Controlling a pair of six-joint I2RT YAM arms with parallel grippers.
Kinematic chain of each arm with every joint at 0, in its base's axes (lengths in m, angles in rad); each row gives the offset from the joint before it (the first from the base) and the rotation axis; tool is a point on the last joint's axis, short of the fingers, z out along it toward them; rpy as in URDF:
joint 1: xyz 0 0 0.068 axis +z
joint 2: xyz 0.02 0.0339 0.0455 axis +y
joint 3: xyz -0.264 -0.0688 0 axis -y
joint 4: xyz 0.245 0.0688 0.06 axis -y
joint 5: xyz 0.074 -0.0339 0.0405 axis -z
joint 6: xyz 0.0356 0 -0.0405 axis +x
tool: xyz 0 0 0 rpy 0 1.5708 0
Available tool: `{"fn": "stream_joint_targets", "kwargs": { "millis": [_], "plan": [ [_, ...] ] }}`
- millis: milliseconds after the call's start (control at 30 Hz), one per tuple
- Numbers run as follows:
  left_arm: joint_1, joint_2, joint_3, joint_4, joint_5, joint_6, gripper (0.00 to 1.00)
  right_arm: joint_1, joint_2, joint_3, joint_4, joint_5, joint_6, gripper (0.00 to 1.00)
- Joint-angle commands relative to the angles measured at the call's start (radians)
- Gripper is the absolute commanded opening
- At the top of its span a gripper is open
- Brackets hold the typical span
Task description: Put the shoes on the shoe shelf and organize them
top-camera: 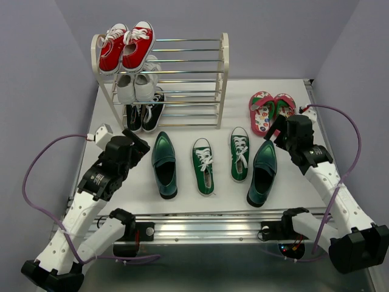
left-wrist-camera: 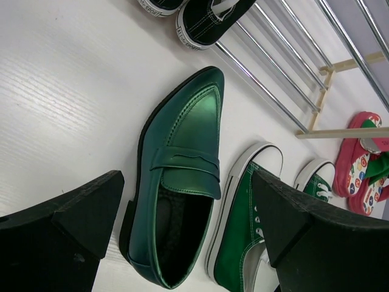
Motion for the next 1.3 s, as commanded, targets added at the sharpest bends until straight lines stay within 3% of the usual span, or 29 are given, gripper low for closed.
{"fn": "stream_joint_targets", "kwargs": {
  "millis": [0,400,633,1100,1267],
  "plan": [
    [0.002,-0.001,0.001,-0.035,-0.030,-0.015,0.99,0.002,0.008,0.026,0.014,0.015,0.005,1.00],
    [0.002,0.126,-0.029,-0.161,0.220,-0.001,0.99,0.002,0.079,-0.007,0.014,-0.022,-0.007,1.00],
    [-0.012,0.132,-0.118,-0.191,0.503,-0.008,0.99,0.002,0.122,-0.003,0.014,-0.017,-0.004,1.00],
    [-0.019,0.297,-0.066,-0.267,0.474,-0.010,0.98,0.002,0.126,-0.009,0.020,0.003,-0.010,1.00],
    [-0.019,0.286,-0.068,-0.268,0.473,-0.038,0.89,0.002,0.134,-0.010,0.020,0.010,-0.009,1.00]
  ]
}}
